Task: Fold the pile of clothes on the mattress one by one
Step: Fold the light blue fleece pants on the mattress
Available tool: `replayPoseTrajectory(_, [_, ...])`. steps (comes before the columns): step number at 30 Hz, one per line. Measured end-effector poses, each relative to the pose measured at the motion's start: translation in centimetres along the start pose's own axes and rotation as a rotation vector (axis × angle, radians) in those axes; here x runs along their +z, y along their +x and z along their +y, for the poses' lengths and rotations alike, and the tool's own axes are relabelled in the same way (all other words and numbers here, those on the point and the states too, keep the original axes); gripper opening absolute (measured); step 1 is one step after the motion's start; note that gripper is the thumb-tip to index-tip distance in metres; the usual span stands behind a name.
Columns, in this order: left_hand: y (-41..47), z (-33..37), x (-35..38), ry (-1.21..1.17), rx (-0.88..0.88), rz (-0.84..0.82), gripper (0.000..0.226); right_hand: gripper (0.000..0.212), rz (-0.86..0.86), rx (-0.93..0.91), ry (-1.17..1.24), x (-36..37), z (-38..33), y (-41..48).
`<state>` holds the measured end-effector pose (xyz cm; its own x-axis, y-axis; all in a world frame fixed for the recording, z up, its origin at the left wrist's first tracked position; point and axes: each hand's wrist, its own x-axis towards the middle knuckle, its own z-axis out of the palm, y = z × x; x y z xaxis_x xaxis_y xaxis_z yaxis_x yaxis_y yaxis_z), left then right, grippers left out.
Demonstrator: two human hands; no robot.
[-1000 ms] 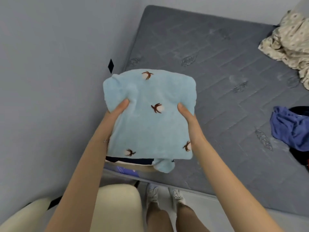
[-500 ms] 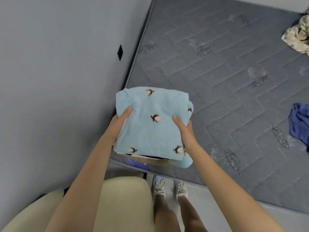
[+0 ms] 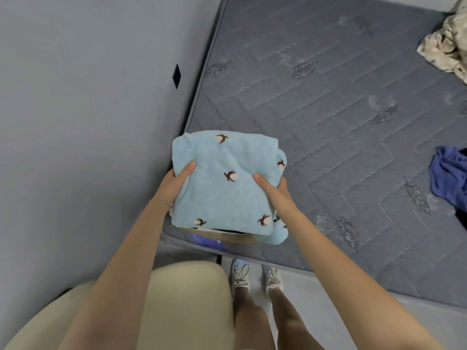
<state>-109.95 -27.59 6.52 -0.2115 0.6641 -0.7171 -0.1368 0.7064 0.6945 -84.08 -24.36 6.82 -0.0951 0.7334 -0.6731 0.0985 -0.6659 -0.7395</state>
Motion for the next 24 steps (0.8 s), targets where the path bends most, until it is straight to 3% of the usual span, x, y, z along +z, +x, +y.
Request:
replayPoseTrajectory(3, [-0.3,0.6,-0.5,0.004,0.034,0.061,0.072,0.072,0.011,-0.01,0.025,-0.5,-0.1,-0.5])
replayPoseTrajectory(8, [-0.7,1.2,0.0,0.031,0.043,0.047,0.097,0.078,0.036,-0.021,0.066,-0.8,-0.4,-1.1])
replayPoseTrajectory(13, [-1.7,1.6,1.9,0.106,0.11,0.232,0.078,0.076,0.075,-0.054,0.04,-0.7,-0.7,-1.6])
replayPoseTrajectory(16, [-1.6,1.8,2.1,0.146,0.081,0.197,0.081,0.08,0.063,-0.037,0.024,-0.5,-0.9,-1.5])
replayPoseTrajectory(20, [-1.3,1.7,2.4,0.162,0.047,0.104,0.049,0.079,0.082,-0.039,0.012,-0.2,-0.8,-1.3])
replayPoseTrajectory(24, [-1.5,1.7,1.4,0.152,-0.011,0.065,0.039,0.065,0.059,0.01,-0.051,-0.8,-0.9,-1.7])
